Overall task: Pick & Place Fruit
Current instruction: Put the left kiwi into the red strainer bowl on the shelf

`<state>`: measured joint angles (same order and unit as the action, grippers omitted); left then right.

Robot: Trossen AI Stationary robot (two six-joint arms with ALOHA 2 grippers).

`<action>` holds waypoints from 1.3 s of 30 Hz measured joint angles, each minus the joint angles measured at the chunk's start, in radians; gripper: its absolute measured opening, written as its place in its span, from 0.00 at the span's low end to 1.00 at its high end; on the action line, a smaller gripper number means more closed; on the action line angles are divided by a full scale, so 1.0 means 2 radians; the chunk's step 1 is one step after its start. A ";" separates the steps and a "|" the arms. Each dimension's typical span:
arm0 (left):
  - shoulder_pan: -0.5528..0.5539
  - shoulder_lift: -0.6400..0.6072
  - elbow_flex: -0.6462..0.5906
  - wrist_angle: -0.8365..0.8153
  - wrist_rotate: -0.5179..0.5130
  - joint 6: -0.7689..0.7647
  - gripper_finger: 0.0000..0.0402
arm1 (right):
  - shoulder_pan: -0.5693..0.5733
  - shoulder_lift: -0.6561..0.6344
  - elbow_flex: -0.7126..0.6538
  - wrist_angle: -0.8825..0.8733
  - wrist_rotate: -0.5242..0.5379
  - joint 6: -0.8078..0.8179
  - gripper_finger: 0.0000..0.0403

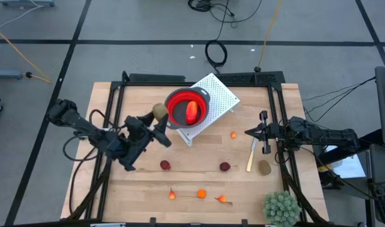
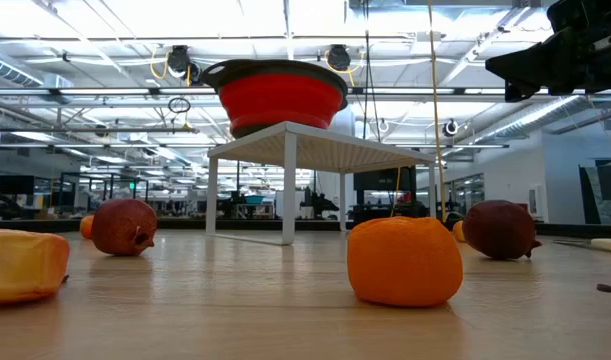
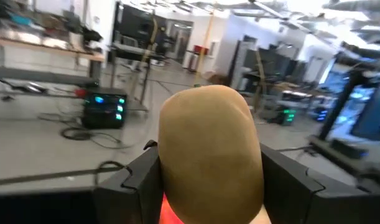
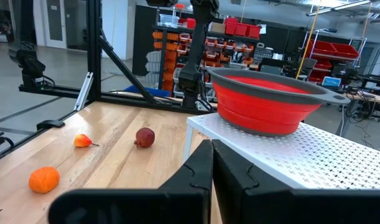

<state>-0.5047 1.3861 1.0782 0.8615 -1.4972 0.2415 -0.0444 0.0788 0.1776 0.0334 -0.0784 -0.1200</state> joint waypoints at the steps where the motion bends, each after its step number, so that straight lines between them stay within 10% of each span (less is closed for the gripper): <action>1: 0.007 0.000 0.000 0.000 0.001 0.009 0.52 | 0.000 0.000 0.000 0.000 0.000 0.000 0.00; 26: 0.233 -0.001 0.000 -0.081 0.232 0.052 0.52 | 0.000 0.000 0.000 0.000 0.056 -0.009 0.00; 39: 0.331 -0.001 0.083 -0.366 0.389 -0.106 0.52 | 0.000 0.000 0.000 0.000 0.056 -0.011 0.00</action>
<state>0.1581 1.3846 1.2440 0.1298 -0.7193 0.0297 -0.0444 0.0788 0.1776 0.0337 0.0334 -0.1429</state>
